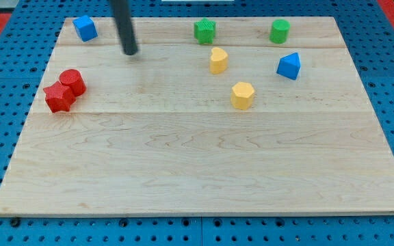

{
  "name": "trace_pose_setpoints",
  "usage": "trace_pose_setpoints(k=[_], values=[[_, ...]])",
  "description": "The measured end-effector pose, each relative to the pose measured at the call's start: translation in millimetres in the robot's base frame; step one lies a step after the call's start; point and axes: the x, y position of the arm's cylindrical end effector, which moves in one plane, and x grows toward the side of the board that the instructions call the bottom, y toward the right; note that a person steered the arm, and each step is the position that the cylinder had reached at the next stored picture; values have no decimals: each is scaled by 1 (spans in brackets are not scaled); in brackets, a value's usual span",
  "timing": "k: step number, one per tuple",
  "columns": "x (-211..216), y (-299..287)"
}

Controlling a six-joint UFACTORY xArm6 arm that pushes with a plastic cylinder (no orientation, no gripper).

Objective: Push the yellow blocks to the right side of the board

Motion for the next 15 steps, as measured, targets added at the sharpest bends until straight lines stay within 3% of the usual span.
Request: trace_pose_setpoints(k=[2, 4, 5, 6, 8, 9, 10, 12, 15], values=[[9, 123], [73, 174], [74, 167], [85, 110], [133, 214], [142, 211], [180, 211], [149, 257], [159, 205]])
